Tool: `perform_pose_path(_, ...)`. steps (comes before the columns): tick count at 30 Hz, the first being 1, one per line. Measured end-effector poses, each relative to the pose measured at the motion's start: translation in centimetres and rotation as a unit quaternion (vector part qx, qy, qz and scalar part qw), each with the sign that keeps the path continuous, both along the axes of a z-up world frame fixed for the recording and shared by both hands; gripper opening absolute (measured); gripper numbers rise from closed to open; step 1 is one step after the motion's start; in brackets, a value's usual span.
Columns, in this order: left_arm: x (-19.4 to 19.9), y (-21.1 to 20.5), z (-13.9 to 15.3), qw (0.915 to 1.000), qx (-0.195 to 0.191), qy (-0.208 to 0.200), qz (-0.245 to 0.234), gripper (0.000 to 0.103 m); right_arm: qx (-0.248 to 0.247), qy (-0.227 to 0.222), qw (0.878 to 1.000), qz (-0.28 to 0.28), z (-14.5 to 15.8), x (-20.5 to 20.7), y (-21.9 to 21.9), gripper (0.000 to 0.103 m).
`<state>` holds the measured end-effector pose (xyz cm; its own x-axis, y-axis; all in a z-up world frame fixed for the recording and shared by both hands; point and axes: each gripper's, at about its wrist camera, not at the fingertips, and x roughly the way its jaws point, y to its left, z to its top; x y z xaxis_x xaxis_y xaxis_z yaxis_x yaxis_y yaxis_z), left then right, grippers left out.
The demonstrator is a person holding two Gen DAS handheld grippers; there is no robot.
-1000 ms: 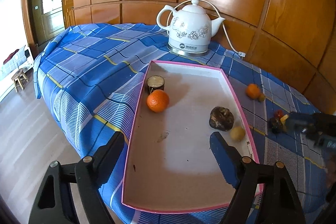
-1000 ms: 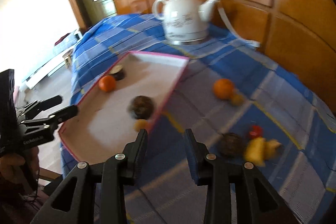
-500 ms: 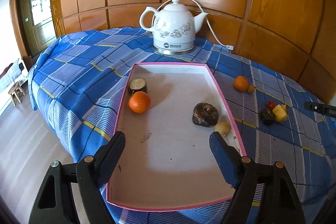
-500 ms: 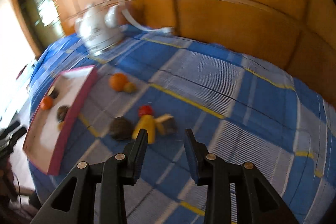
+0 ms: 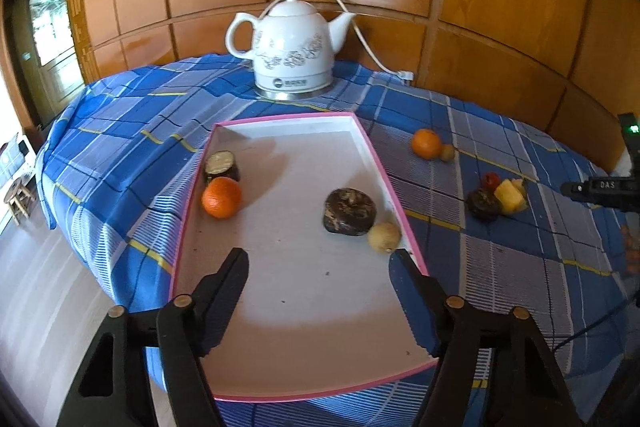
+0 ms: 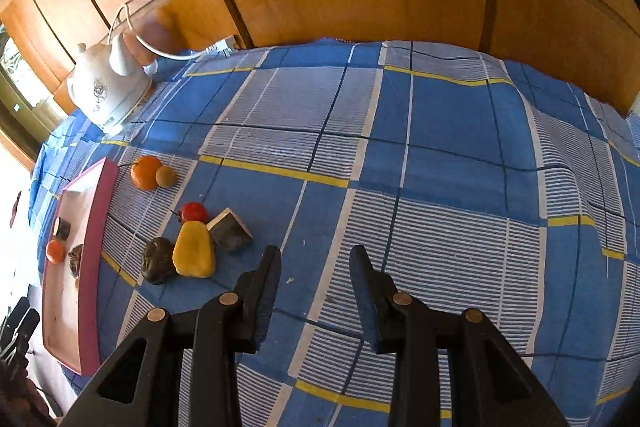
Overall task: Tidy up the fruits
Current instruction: 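Reach the left gripper to the red cherry tomato and close on it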
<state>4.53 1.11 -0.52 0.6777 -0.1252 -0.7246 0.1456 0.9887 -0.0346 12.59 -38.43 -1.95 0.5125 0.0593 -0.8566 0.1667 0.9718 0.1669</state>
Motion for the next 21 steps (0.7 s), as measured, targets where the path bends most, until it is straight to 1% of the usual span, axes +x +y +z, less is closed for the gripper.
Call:
perform_pose_path(2,0.1,-0.4,0.0,1.0000,0.002,0.002,-0.007,0.069,-0.001,0.002,1.000,0.001,0.0,0.0,0.1,0.036)
perform_pose_path(10,1.2,-3.3,1.2,0.9989,-0.003,0.004,-0.047,0.069,0.001,-0.002,1.000,-0.016,0.3,-0.1,-0.5,0.036)
perform_pose_path(14,2.3,-4.9,1.3,0.9975,-0.017,0.022,-0.065,0.069,0.008,-0.005,1.000,-0.023,0.6,-0.2,-0.9,0.036)
perform_pose_path(17,2.9,-6.3,1.2,0.9954,-0.022,0.036,-0.086,0.063,0.008,-0.006,1.000,-0.021,0.7,-0.2,-0.7,0.036)
perform_pose_path(20,3.4,-7.9,1.1,0.9925,-0.020,0.046,-0.112,0.051,0.011,-0.010,1.000,-0.016,0.9,-0.2,-0.5,0.036)
perform_pose_path(21,3.7,-8.4,1.0,0.9912,-0.022,0.051,-0.120,0.045,0.011,-0.011,1.000,-0.014,1.0,-0.2,-0.4,0.036)
